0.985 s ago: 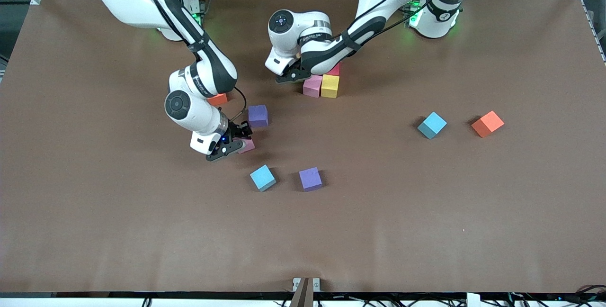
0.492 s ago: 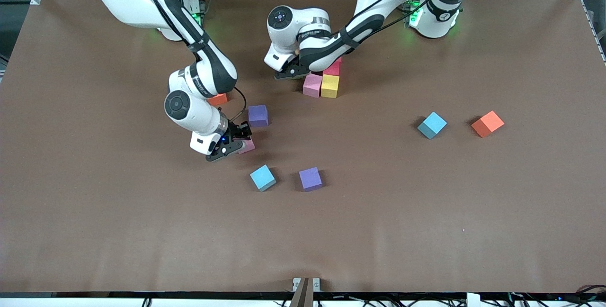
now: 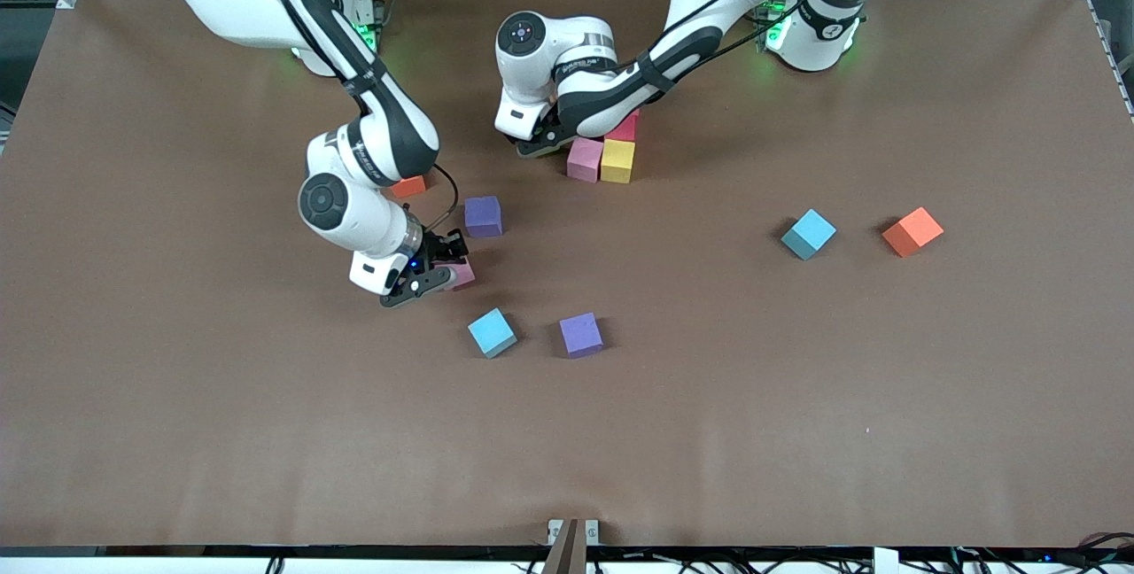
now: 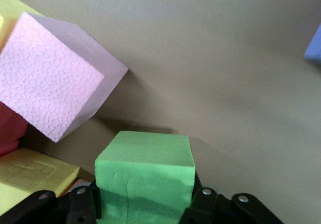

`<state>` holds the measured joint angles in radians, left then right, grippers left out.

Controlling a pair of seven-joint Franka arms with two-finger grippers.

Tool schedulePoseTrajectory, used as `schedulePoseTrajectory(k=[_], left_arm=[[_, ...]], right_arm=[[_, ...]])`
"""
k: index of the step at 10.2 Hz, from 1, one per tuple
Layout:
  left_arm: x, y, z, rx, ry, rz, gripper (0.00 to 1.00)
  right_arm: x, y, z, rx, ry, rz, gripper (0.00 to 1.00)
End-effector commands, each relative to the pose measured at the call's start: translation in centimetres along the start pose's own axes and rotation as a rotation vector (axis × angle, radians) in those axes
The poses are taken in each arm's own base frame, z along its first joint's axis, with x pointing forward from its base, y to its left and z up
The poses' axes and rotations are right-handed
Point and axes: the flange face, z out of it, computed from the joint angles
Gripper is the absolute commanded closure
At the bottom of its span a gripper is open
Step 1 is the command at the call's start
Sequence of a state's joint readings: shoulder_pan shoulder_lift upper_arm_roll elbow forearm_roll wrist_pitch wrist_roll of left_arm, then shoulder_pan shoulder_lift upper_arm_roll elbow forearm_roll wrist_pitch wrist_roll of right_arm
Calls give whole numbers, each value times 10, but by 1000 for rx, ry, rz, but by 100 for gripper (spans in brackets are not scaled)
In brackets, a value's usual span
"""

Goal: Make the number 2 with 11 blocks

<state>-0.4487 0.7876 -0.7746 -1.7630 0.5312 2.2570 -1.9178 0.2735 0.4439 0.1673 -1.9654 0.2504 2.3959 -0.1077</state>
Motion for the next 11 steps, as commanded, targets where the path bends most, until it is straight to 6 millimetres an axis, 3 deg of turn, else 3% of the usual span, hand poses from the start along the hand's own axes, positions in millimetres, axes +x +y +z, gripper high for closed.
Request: schedulePoseTrajectory(k=[1, 4, 5, 10, 11], left_arm=[[-2, 9, 8, -6, 23, -225, 100], [-25, 5, 36, 20, 53, -439, 100], [-24, 4, 40, 21, 65, -488, 100], [23, 18, 24, -40, 84, -792, 100], [40, 18, 20, -49, 87, -830, 100]], right_arm=[[5, 5, -24, 1, -5, 9, 50], [6, 6, -22, -2, -6, -78, 50], [7, 6, -22, -3, -4, -88, 50], [9, 3, -24, -23, -2, -119, 50], [9, 2, -24, -23, -1, -120, 50]])
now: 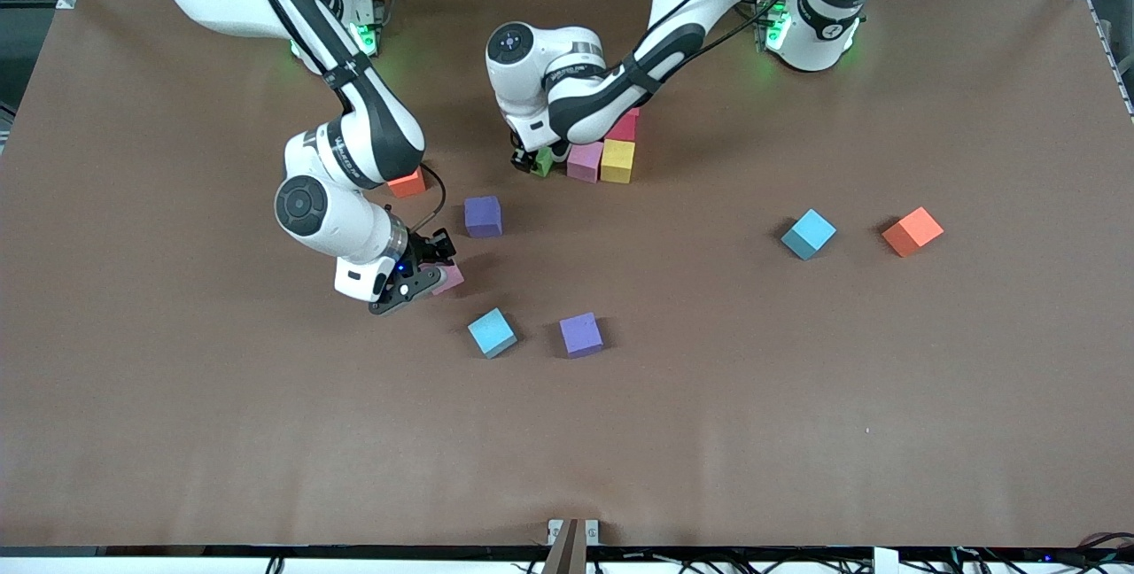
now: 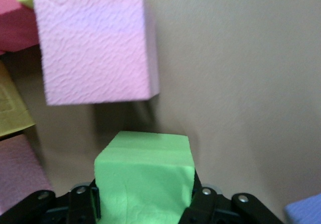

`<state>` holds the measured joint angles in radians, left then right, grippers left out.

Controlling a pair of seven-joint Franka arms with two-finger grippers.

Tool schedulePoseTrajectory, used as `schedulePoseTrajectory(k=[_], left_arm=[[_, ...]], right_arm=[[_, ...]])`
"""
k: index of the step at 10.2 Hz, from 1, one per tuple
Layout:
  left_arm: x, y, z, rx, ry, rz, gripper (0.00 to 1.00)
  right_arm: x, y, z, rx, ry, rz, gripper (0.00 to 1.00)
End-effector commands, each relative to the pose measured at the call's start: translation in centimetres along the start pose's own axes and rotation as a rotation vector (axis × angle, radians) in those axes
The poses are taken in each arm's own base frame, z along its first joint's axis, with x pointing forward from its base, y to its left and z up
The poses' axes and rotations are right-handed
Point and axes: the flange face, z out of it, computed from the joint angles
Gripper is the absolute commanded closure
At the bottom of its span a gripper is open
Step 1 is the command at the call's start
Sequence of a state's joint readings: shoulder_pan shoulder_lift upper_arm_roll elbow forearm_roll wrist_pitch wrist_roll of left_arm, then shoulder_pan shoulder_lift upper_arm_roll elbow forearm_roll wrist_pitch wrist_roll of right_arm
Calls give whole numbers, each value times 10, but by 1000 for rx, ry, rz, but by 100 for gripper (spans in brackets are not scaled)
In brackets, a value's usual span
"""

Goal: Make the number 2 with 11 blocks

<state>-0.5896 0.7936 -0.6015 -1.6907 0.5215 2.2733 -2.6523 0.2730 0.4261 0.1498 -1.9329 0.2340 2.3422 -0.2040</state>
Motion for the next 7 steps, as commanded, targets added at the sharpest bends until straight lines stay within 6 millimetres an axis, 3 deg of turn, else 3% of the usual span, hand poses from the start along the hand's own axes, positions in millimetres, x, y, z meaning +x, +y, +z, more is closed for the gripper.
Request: schedulePoseTrajectory(k=[1, 7], left_arm=[[18, 18, 3, -3, 3, -77, 100], [14, 13, 4, 5, 5, -161, 100]], right_arm=[[2, -2, -4, -11, 2, -19, 50], [2, -3, -2, -10, 0, -20, 50]])
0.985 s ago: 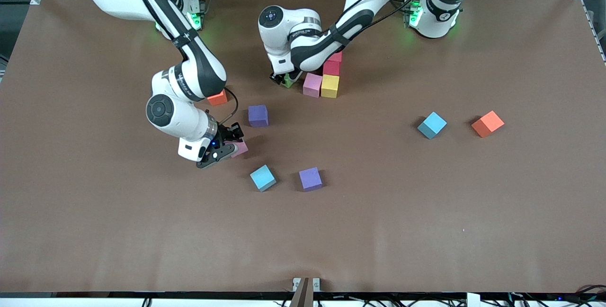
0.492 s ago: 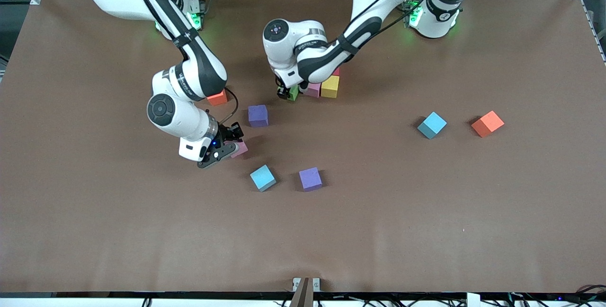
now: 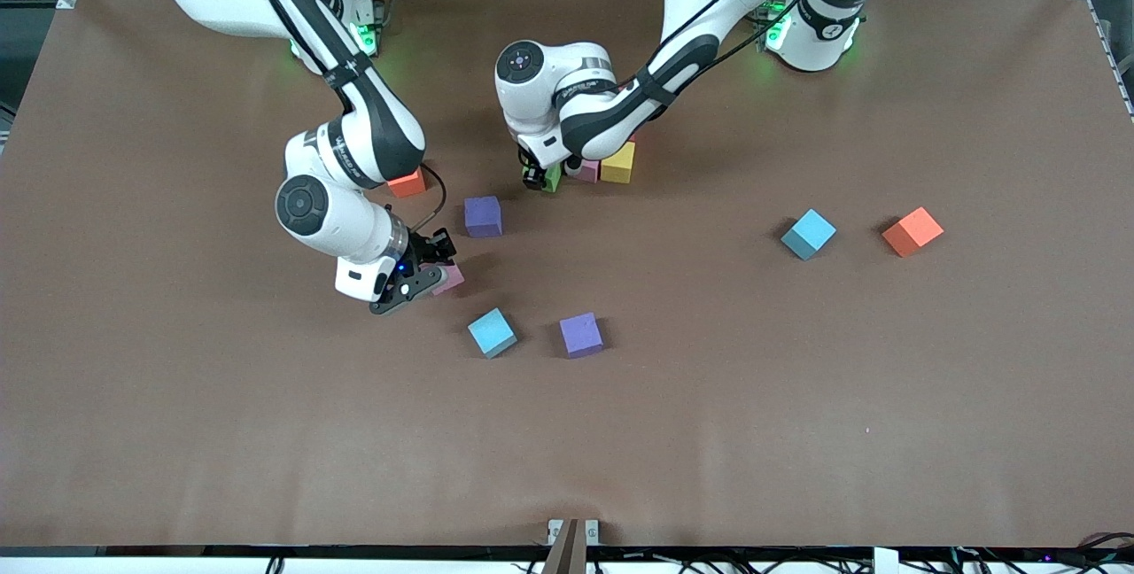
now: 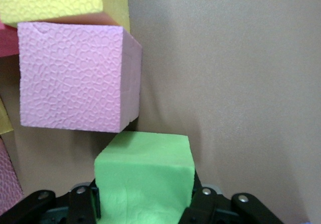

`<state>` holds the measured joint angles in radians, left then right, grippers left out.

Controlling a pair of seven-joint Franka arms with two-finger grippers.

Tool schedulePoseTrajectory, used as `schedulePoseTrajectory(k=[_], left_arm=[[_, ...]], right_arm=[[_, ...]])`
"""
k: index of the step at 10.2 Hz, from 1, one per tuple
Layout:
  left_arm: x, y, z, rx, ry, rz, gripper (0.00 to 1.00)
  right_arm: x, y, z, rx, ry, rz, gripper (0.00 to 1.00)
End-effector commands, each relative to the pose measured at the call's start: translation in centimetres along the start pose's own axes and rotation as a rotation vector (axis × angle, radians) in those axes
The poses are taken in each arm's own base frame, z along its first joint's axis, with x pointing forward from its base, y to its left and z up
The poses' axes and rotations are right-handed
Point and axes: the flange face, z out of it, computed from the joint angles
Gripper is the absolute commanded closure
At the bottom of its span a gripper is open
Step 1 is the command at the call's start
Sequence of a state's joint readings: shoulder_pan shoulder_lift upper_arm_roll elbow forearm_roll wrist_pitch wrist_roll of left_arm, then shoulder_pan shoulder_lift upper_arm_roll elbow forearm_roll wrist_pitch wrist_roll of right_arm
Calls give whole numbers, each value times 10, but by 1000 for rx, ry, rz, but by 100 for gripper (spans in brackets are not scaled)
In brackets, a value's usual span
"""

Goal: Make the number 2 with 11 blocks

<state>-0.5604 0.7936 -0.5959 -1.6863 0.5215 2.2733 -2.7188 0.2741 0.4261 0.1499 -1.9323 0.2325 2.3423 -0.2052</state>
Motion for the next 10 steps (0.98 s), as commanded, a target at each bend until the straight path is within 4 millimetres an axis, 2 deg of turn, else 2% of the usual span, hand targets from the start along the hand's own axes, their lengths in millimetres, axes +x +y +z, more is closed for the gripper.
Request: schedulePoseTrajectory(k=[1, 6, 10], left_arm=[[-2, -5, 4, 7, 6, -73, 100], [-4, -9, -10, -6, 6, -110, 100], [-1, -29, -21, -11, 26, -111, 100]], right_arm=[[3, -2, -3, -10, 3, -17, 50], [5, -1, -5, -9, 8, -13, 50], [6, -2, -5, -7, 9, -11, 51]])
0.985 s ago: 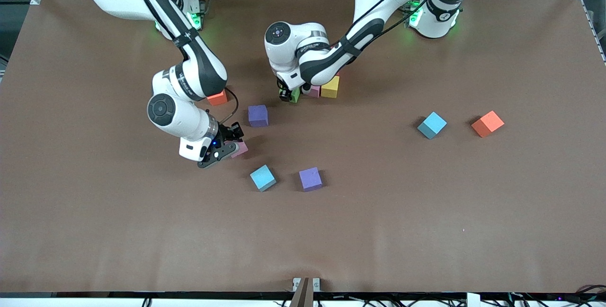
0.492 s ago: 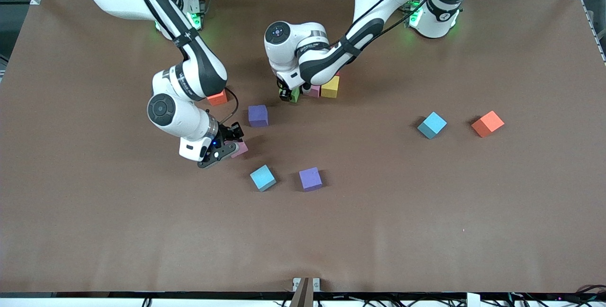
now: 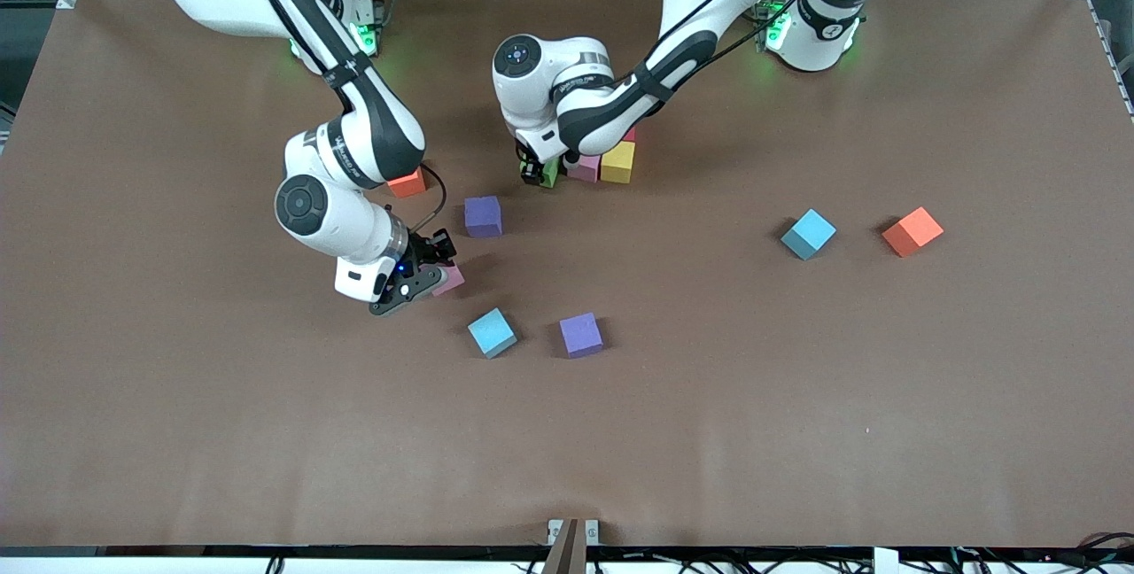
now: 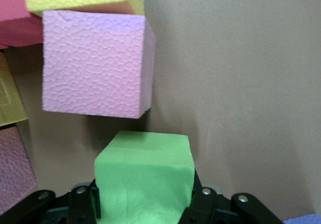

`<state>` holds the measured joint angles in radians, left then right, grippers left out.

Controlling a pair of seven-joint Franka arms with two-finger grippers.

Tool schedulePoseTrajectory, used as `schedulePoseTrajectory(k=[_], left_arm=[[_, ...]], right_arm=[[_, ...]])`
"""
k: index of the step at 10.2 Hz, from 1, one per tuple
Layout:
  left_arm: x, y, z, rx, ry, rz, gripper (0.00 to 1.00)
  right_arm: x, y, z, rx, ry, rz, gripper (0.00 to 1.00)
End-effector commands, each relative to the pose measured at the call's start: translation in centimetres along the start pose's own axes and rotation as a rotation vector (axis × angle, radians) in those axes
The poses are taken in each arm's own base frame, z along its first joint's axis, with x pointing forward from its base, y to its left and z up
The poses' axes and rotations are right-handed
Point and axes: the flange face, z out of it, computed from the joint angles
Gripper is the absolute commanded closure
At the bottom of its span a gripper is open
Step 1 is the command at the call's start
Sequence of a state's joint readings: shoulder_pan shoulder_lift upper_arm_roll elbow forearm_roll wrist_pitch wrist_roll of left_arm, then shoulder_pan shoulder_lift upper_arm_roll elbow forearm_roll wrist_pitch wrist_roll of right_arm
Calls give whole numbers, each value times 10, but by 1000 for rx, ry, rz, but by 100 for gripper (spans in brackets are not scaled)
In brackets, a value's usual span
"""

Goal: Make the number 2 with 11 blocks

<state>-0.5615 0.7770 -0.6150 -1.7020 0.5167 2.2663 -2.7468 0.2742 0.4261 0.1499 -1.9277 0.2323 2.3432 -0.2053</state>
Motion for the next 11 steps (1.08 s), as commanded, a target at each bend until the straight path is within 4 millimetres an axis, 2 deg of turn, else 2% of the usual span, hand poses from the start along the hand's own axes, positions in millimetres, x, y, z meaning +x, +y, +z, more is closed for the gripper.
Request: schedulePoseTrajectory(k=[1, 4, 7, 11], left_arm=[[9, -16, -14, -17, 31, -104, 100], [20, -5, -11, -11, 35, -121, 100], [24, -9, -2, 3, 47, -119, 100], [22, -11, -3, 3, 40, -133, 100]], right_arm=[[4, -2, -3, -5, 4, -7, 51], [4, -1, -3, -7, 4, -10, 51], [4, -2, -3, -6, 4, -11, 51], [3, -1, -2, -7, 1, -11, 51]])
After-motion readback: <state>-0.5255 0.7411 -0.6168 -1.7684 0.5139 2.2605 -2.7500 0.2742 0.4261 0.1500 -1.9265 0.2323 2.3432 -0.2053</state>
